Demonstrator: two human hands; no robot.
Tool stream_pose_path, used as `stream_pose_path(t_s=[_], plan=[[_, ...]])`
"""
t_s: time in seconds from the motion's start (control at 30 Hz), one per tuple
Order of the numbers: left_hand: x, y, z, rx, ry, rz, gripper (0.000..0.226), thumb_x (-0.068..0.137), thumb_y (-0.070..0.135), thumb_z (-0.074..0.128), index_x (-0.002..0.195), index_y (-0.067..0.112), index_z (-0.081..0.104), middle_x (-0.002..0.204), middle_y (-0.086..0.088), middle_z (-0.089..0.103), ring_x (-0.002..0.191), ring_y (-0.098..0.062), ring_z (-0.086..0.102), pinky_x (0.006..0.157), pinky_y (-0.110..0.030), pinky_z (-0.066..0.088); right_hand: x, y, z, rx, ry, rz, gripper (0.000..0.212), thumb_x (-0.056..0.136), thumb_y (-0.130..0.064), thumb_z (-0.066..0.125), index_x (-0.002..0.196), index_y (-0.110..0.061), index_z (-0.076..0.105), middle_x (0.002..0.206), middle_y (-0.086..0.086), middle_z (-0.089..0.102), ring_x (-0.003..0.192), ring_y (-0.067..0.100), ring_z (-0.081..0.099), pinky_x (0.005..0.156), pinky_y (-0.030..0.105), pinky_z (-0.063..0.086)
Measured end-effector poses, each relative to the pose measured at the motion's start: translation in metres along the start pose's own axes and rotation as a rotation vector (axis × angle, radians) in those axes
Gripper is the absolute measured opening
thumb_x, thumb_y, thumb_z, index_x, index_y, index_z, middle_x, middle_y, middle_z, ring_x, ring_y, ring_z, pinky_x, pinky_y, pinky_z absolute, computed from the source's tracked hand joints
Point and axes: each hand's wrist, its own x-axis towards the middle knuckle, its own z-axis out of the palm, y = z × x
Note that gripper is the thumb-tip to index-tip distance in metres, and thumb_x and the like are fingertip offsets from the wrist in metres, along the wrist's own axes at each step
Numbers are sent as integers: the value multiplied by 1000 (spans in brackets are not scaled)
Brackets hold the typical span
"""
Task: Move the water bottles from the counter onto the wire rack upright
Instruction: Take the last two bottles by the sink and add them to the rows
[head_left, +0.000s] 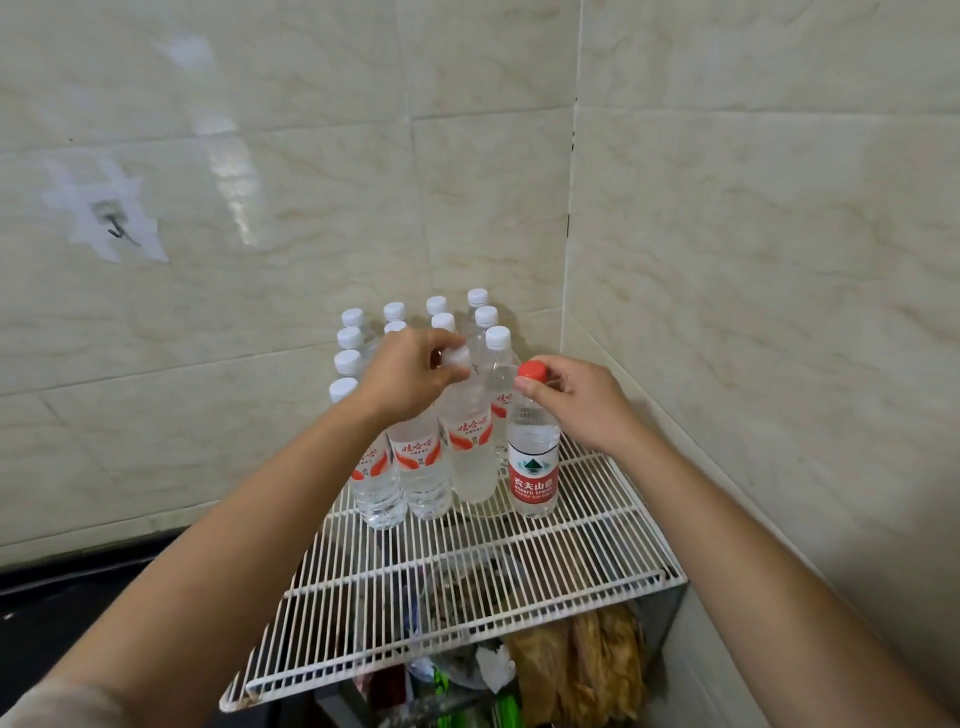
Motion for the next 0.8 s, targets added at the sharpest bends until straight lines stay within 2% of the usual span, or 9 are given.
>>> stream_pose_path(t_s=[0.07,0.1,0.23,0.3,0.43,0.63,0.73,0.8], plan=[[0,-8,2,30,-45,2,37,89,23,76,124,12,70,78,10,61,70,-6,54,66,-18,38,11,-3,5,-16,7,-6,33,93,-55,61,113,-31,69,101,-12,72,95,11,66,90,44,55],[-2,-11,4,50,-61,14,40,89,24,76,127,13,69,83,8,64,72,-5,55,67,-17,38,17,-5,8,-25,14,-5,34,93,-55,61,114,-30,69,101,-11,72,94,12,67,89,43,56],[-7,-14,11,68,-45,73,44,90,26,75,131,12,66,115,-6,73,100,-18,66,85,-21,44,30,-7,20,-92,1,-3,36,94,-56,58,115,-30,68,99,-8,73,92,15,67,87,42,56],[-7,-15,12,79,-30,89,43,89,26,75,129,12,67,116,-7,73,103,-18,66,87,-23,45,31,-6,23,-120,5,-18,36,95,-57,56,116,-29,67,99,-7,72,91,15,66,86,41,55],[-6,-18,12,85,-22,116,42,87,26,77,126,14,68,112,-4,73,94,-12,61,83,-22,42,26,-1,24,-183,13,-67,35,97,-54,54,115,-25,64,97,-4,70,88,18,64,82,40,54],[-5,-18,15,103,-22,119,42,89,26,75,129,14,66,115,-5,72,92,-8,54,83,-22,40,25,-1,16,-135,-56,-72,32,101,-45,51,122,-22,60,99,2,70,91,24,65,86,47,53],[-8,-16,16,115,-17,117,43,90,25,75,129,13,65,117,-7,72,99,-15,61,84,-23,41,19,-2,19,-139,-55,-51,34,102,-47,48,126,-24,56,101,0,69,94,23,64,87,46,53],[-8,-15,14,126,-27,113,43,90,25,74,130,12,64,121,-7,71,109,-21,63,89,-26,44,15,-6,19,-88,-74,-33,37,102,-47,48,131,-24,53,114,0,68,107,24,64,94,44,51]])
